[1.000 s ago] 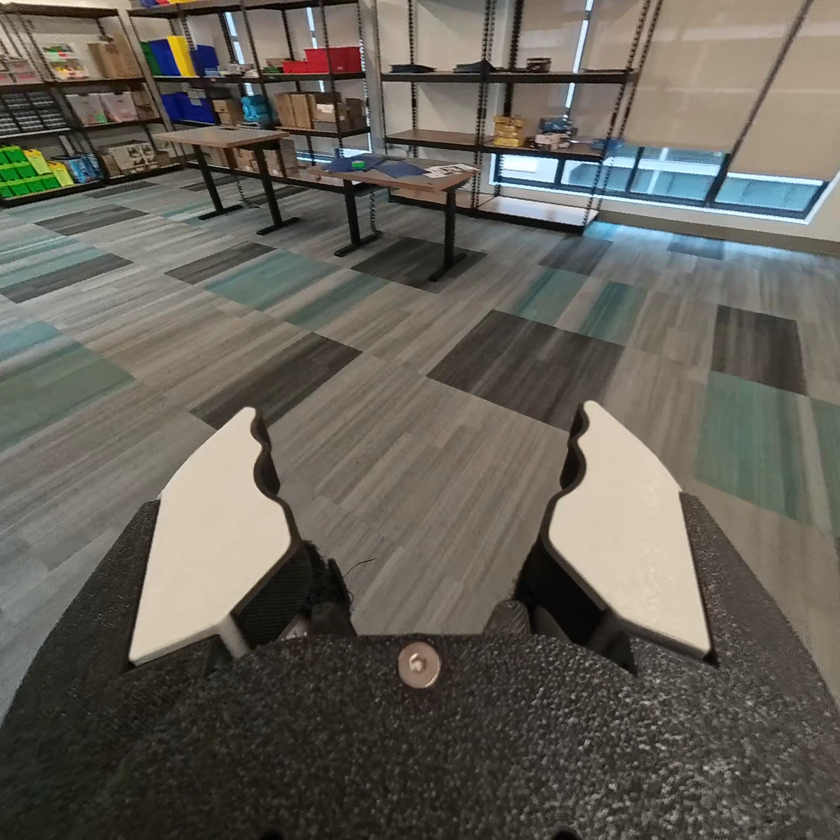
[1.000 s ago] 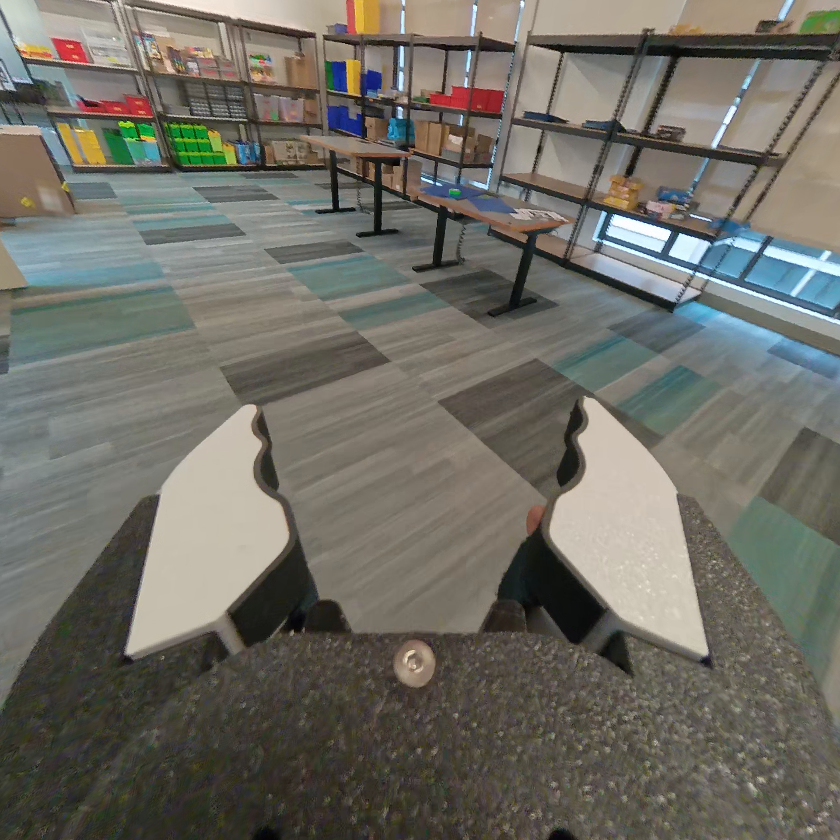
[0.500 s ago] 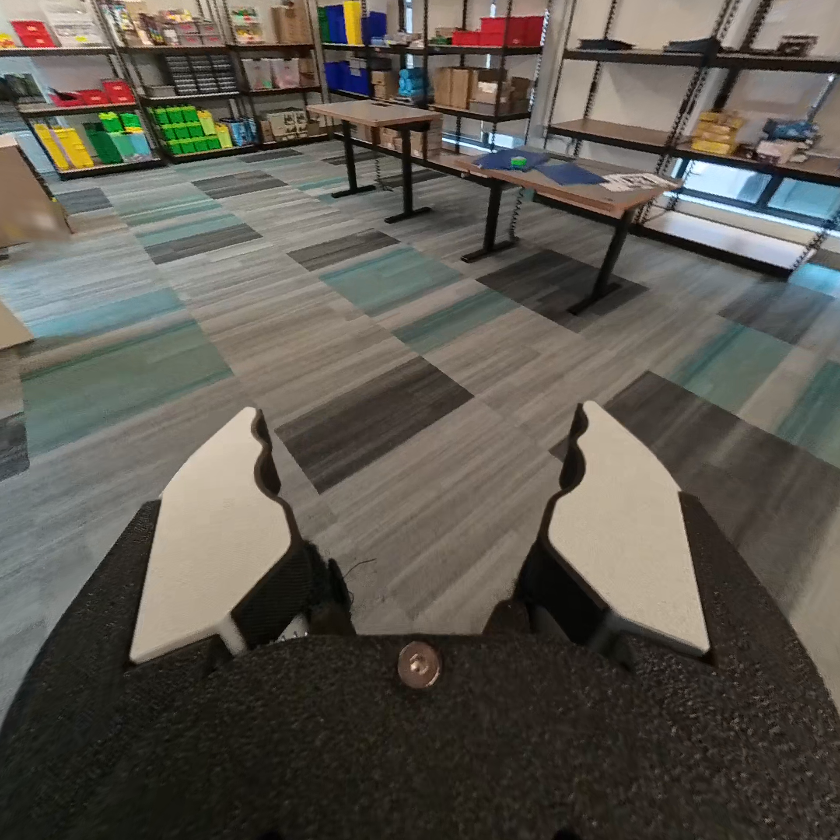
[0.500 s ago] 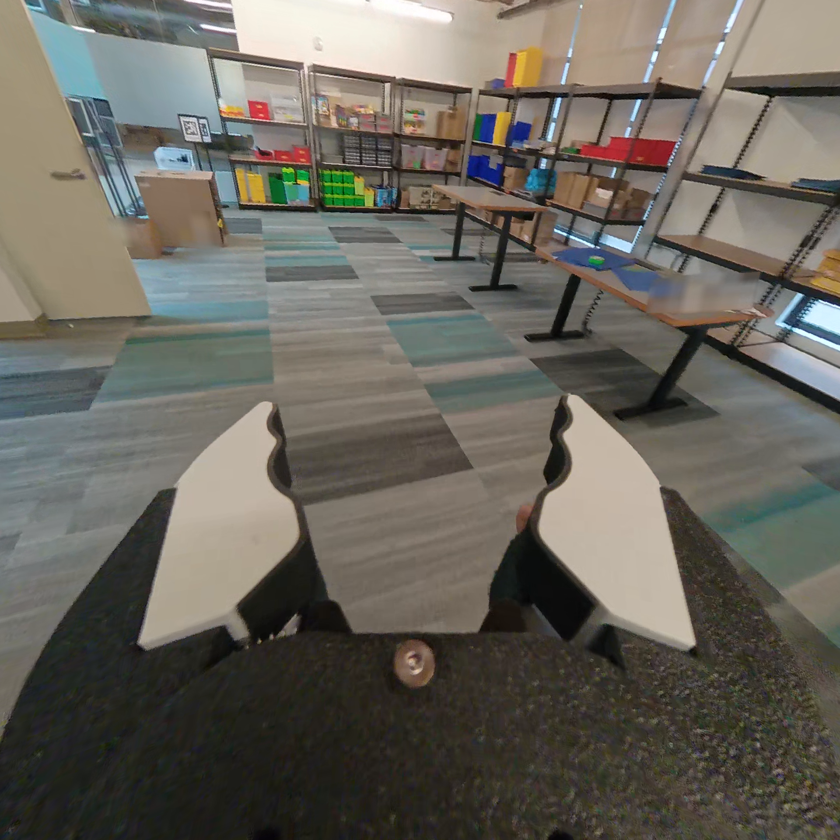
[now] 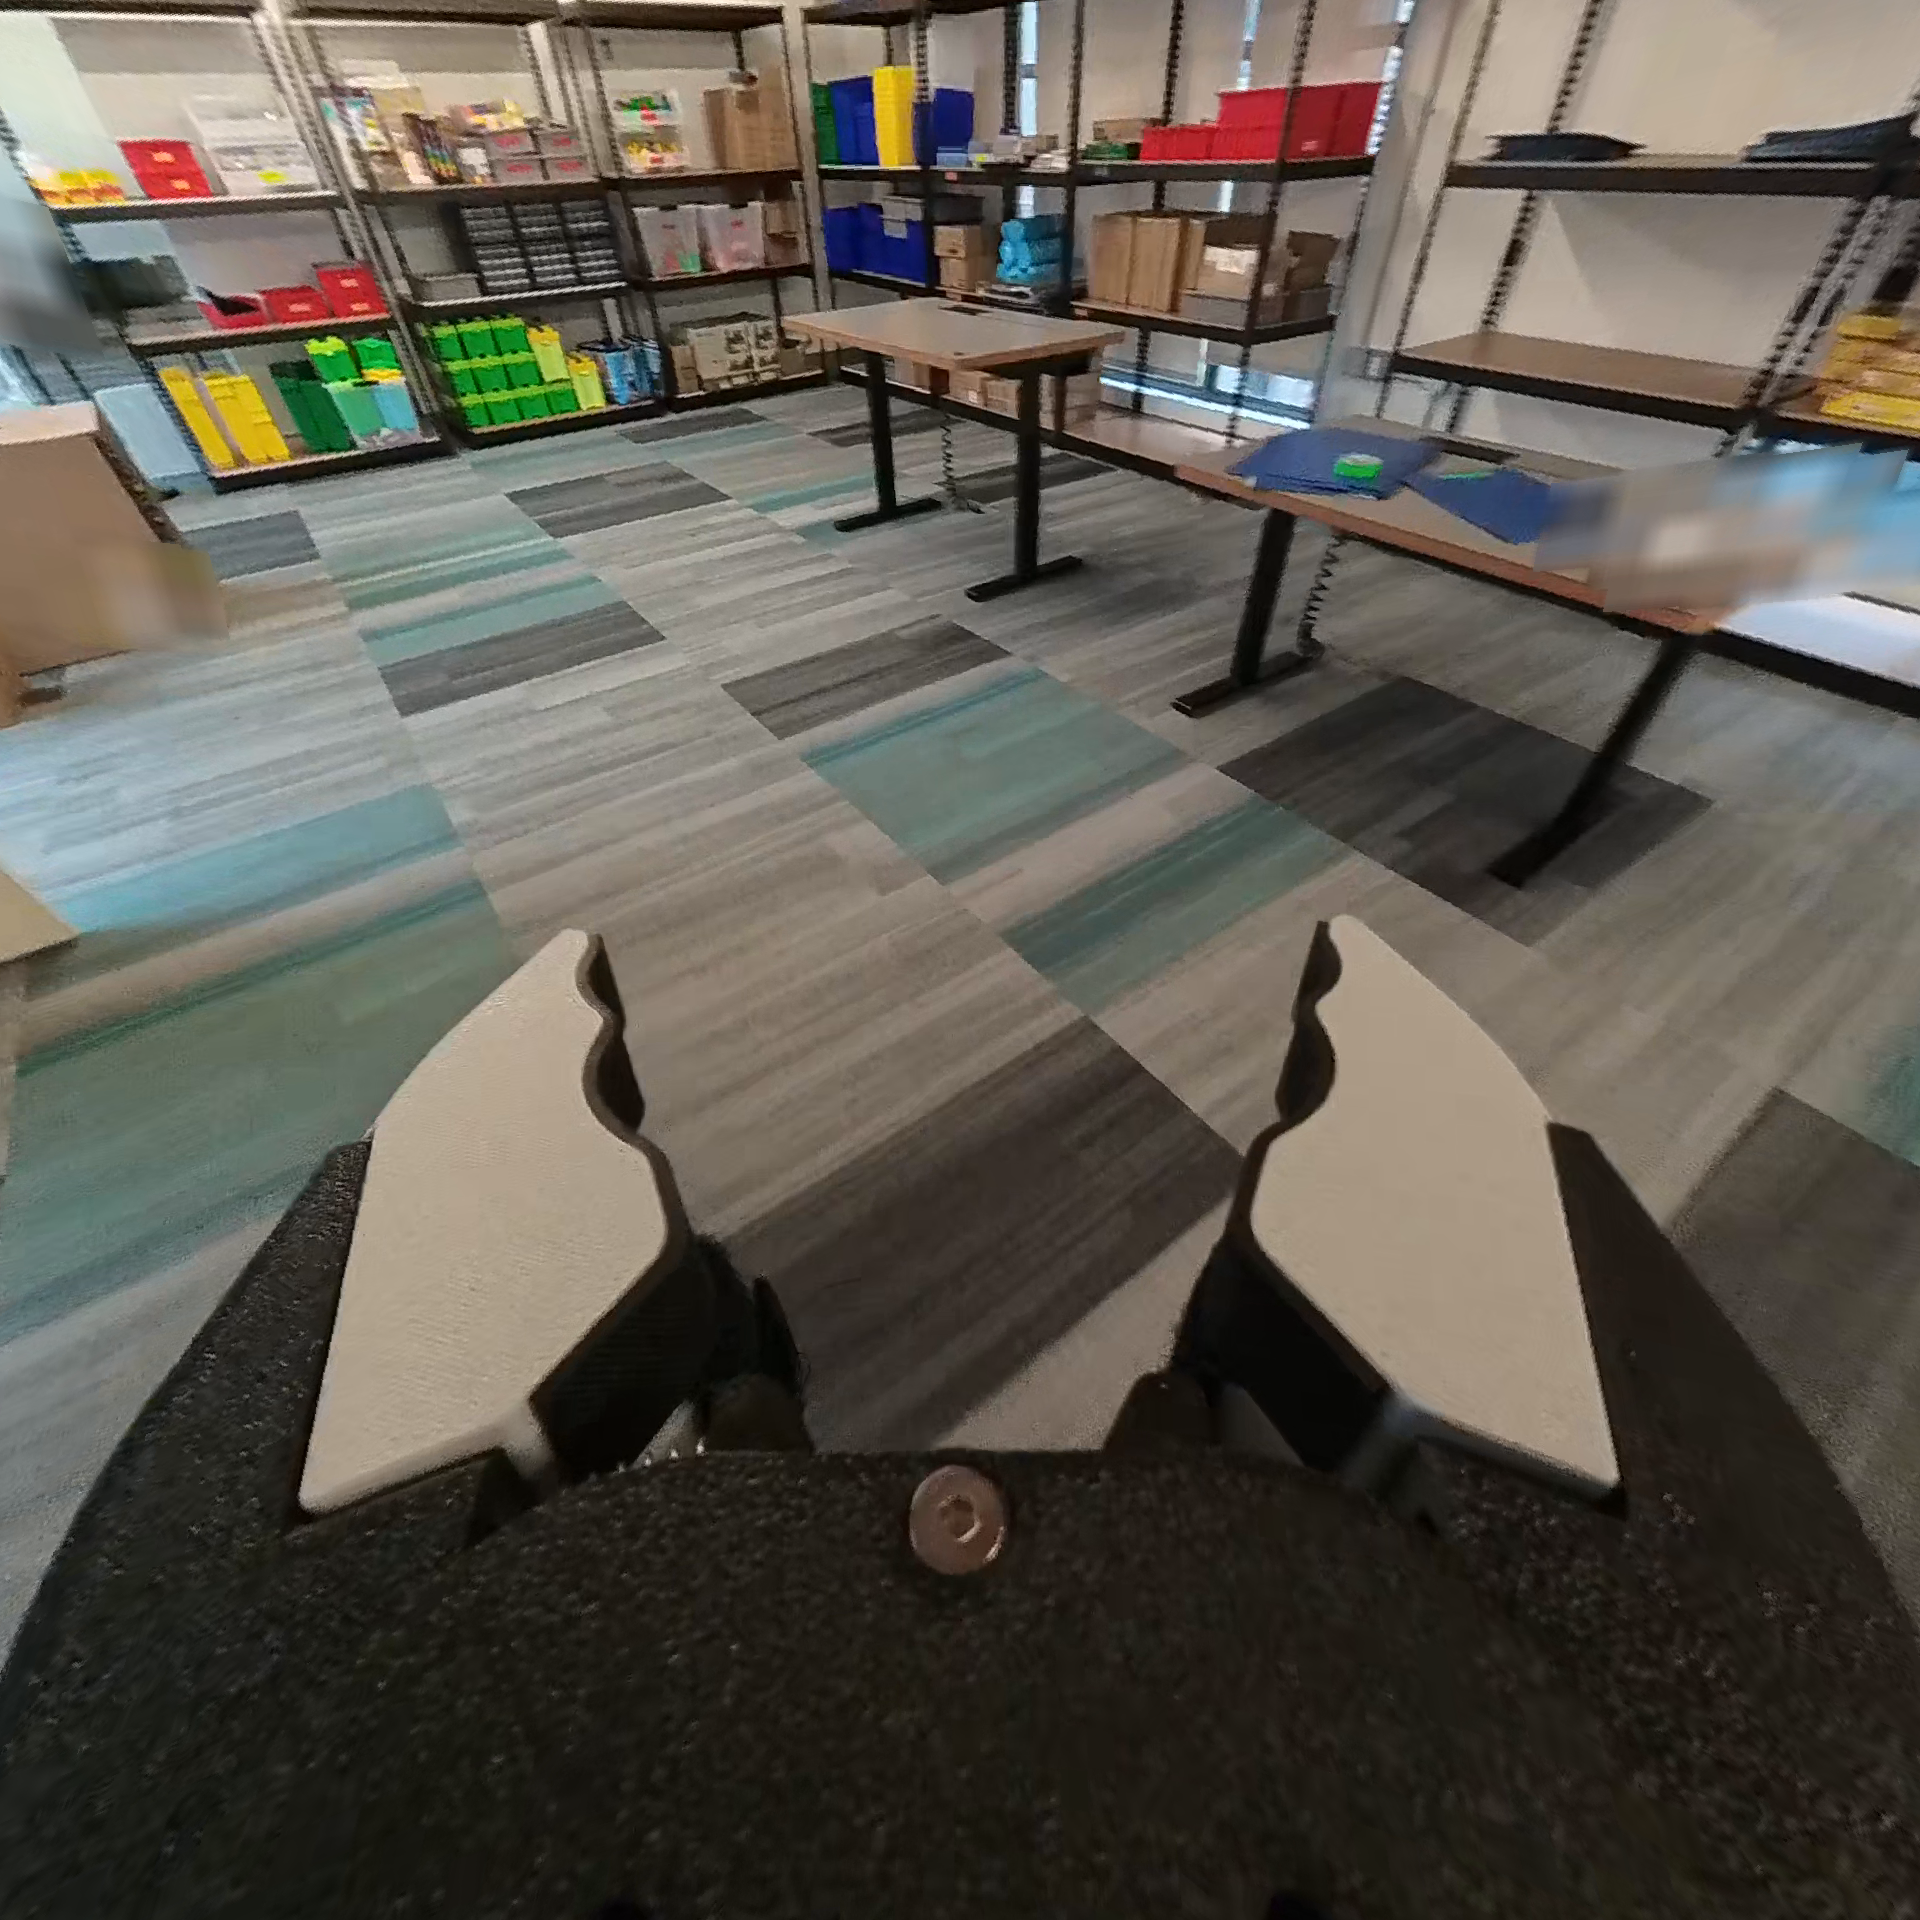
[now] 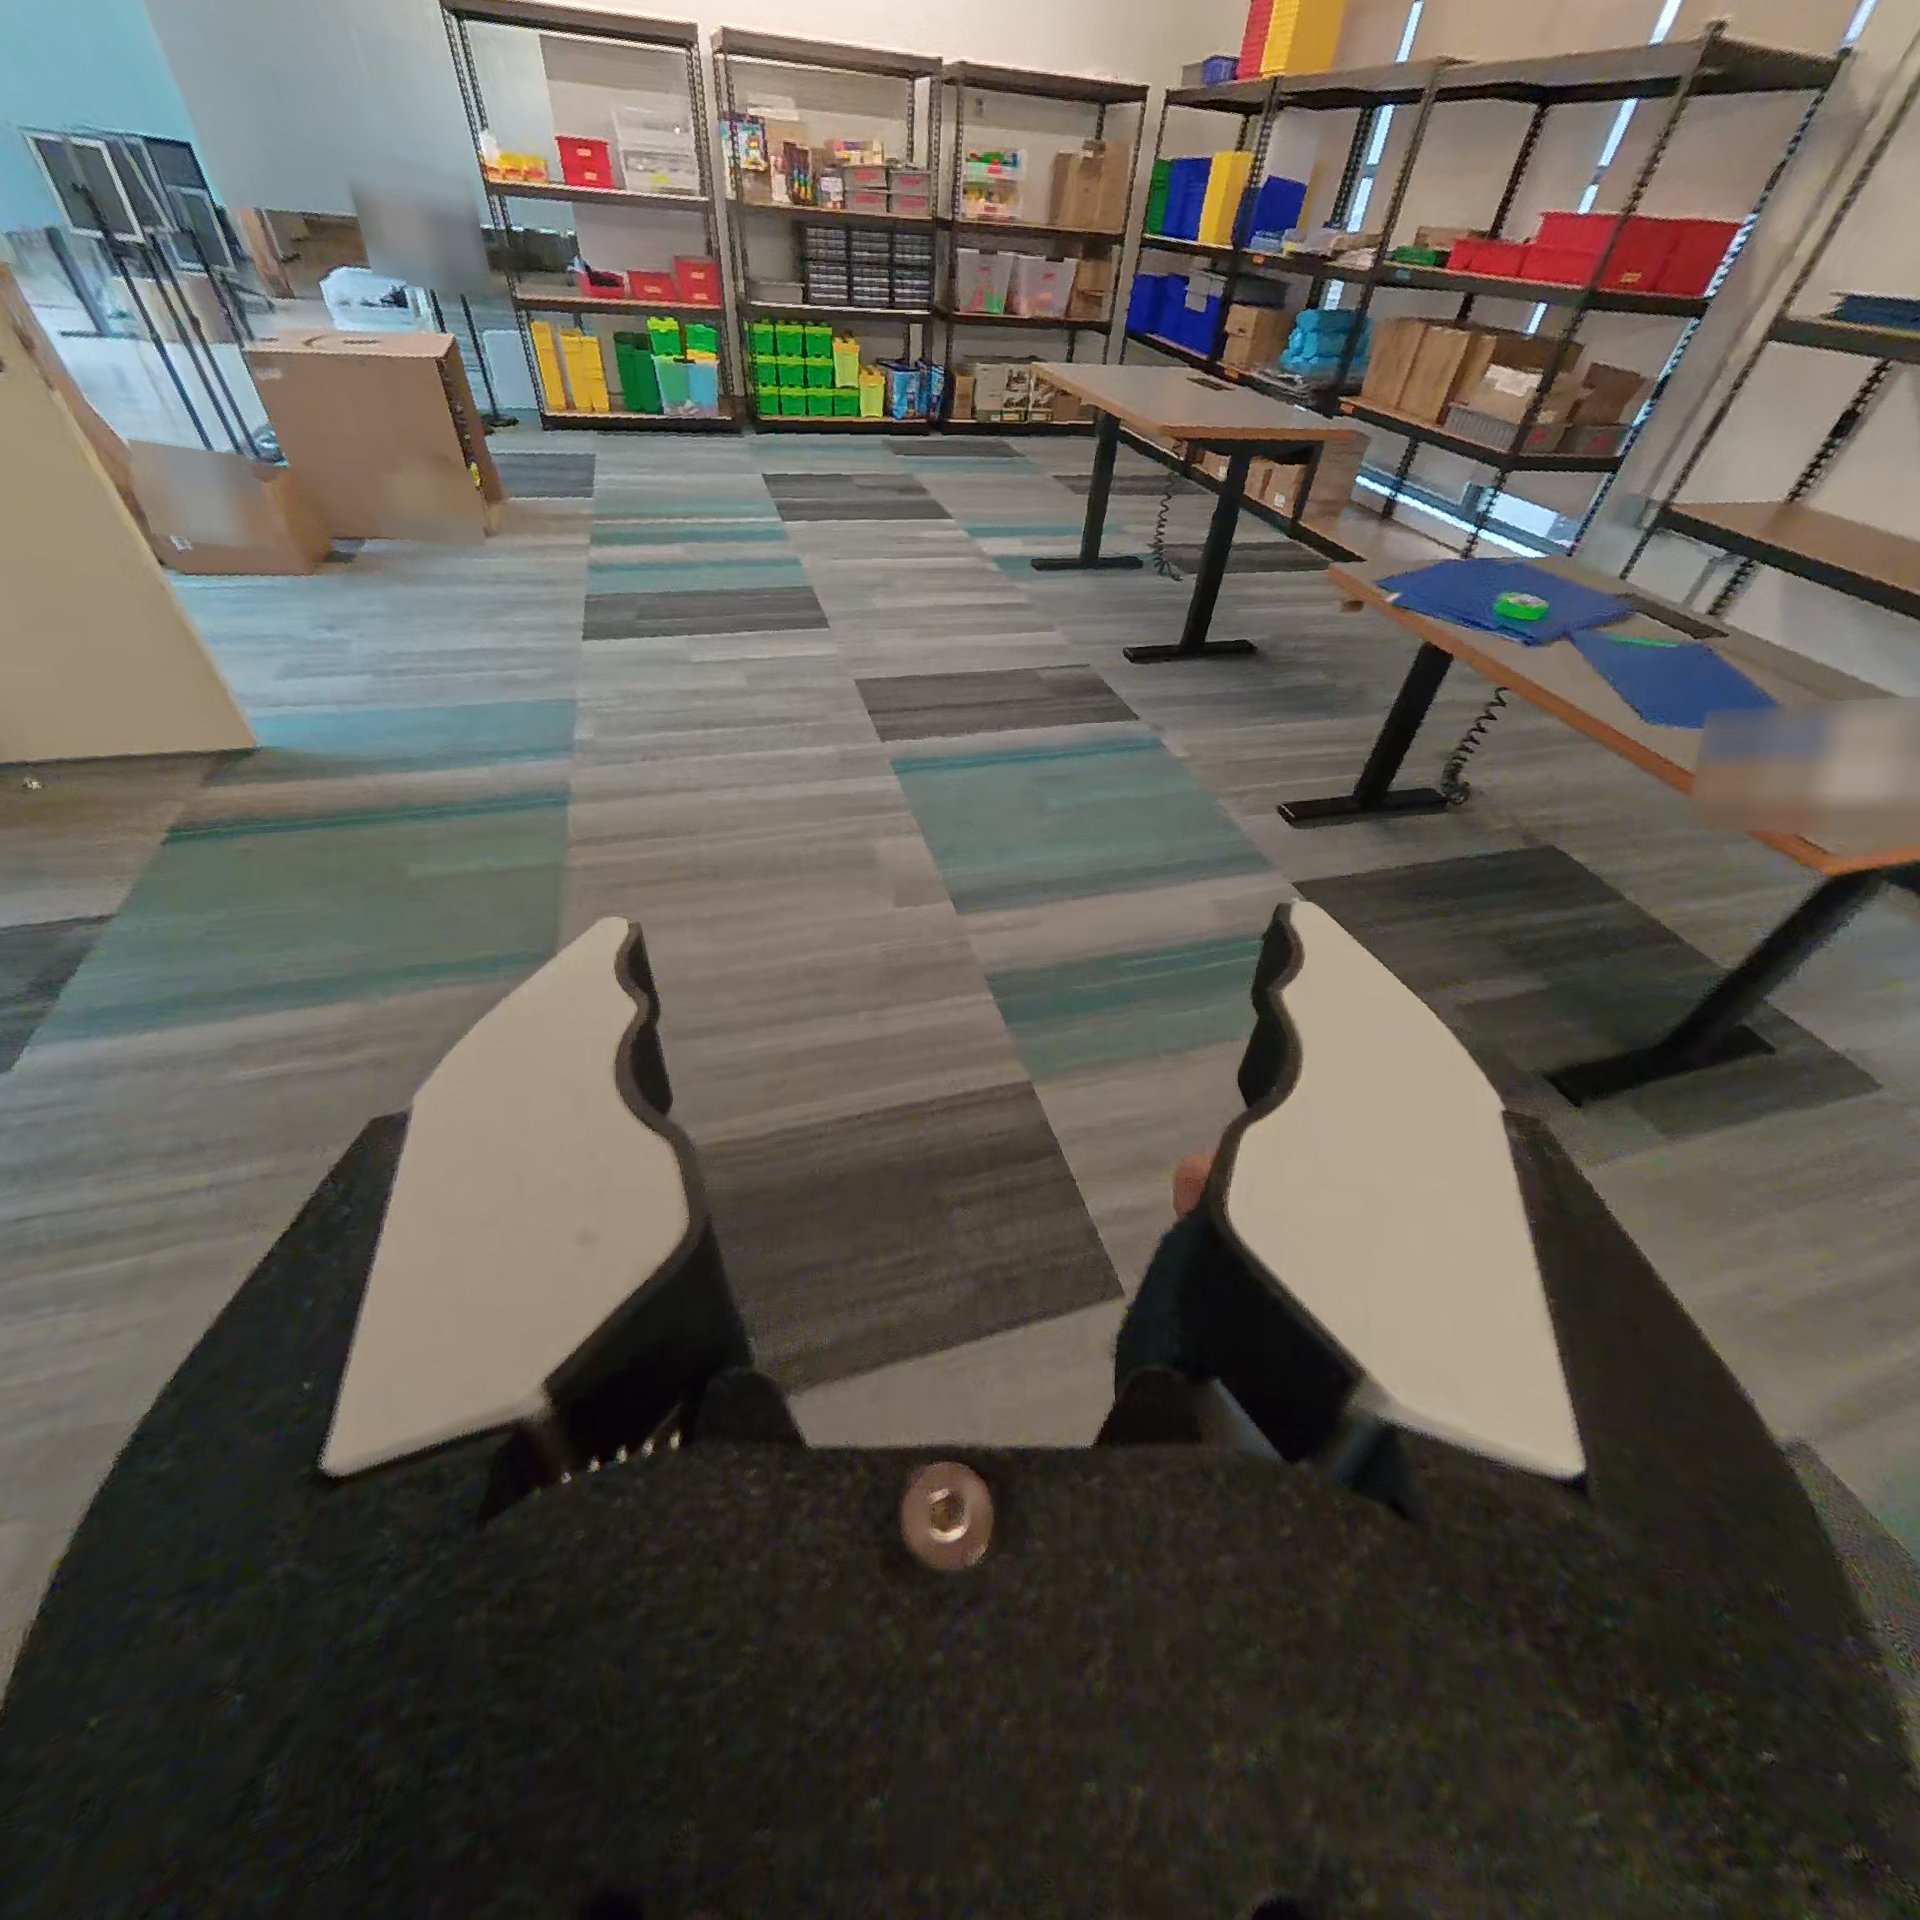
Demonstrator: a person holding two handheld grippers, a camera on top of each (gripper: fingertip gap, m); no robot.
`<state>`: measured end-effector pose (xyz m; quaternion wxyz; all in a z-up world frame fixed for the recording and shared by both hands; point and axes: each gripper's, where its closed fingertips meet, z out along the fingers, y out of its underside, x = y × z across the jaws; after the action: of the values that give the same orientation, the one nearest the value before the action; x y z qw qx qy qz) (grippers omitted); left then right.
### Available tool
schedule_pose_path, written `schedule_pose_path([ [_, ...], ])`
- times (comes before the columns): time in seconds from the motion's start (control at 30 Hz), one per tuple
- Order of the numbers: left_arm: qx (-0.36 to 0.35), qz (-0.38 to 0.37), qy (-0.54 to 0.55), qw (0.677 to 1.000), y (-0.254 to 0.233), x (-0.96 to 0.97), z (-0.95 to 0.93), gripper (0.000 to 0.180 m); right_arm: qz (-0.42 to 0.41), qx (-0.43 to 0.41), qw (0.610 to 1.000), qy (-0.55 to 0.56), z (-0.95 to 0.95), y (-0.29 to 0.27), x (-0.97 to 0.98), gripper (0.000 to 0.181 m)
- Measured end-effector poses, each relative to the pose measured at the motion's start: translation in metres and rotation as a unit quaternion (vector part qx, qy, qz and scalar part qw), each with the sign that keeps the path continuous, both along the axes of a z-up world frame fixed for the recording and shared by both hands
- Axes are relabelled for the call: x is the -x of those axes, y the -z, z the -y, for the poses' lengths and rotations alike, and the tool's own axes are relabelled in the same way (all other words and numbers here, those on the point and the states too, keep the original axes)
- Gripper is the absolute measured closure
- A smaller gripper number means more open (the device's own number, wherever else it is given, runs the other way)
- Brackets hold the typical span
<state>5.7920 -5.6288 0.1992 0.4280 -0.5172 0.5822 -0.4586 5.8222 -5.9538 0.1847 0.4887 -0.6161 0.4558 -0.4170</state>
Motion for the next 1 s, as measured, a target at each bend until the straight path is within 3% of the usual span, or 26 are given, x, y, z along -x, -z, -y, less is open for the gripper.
schedule_pose_path([
  [0.23,0.006,-0.022,-0.045,0.999,-0.013,-0.264,-0.061,0.06,-0.01,-0.004,0.998,-0.058,-0.078,-0.018,-0.302,0.072],
  [0.43,-0.003,-0.032,-0.062,0.998,0.004,-0.484,-0.131,0.059,0.008,-0.001,0.994,-0.104,-0.165,-0.024,-0.543,0.072],
  [1.0,0.004,-0.029,-0.023,0.999,0.012,-1.146,-0.29,0.059,-0.025,-0.007,0.996,-0.081,-0.329,0.008,-1.179,0.074],
])
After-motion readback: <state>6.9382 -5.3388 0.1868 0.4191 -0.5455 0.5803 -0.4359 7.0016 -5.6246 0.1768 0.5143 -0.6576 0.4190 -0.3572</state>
